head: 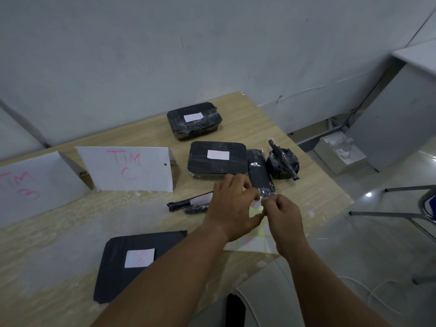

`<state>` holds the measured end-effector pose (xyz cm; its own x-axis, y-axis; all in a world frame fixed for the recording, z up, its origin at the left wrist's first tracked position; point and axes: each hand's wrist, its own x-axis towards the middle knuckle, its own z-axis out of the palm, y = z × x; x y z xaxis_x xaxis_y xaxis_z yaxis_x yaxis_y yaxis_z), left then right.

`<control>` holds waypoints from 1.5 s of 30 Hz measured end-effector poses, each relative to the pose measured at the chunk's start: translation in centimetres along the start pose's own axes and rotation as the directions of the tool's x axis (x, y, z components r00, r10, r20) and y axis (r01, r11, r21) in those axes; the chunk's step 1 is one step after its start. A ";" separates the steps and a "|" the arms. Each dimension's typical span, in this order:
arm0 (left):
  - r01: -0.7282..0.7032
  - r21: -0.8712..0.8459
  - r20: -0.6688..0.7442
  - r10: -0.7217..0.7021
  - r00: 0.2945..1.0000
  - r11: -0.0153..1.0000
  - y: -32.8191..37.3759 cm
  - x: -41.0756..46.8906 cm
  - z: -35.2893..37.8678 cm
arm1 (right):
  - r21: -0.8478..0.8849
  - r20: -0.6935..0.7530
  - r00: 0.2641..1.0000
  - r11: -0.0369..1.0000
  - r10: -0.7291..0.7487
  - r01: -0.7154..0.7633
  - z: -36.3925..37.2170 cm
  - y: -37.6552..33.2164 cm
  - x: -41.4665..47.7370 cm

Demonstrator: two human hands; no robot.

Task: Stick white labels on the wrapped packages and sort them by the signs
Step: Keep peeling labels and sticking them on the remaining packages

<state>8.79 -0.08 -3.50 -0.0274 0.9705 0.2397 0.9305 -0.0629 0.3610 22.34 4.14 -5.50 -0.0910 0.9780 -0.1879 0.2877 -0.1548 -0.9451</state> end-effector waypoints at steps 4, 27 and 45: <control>0.017 -0.018 -0.044 -0.018 0.999 1.000 0.0 -0.1 0.0 | 0.016 0.023 1.000 1.000 -0.018 0.018 -0.1 0.0 0.1; 0.544 -0.449 0.226 -0.500 0.836 0.709 -0.6 3.2 1.0 | -0.172 0.030 0.999 0.985 0.037 -0.032 -1.4 1.5 1.8; 0.261 0.185 0.026 -0.271 0.962 0.947 -0.6 8.9 2.0 | -0.166 0.015 0.994 0.981 0.108 -0.104 -1.3 1.3 6.2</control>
<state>8.68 9.07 -3.41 -0.2685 0.9571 0.1092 0.9420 0.2372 0.2374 23.36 10.19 -7.54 -0.0738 0.9532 -0.2932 0.4496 -0.2307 -0.8629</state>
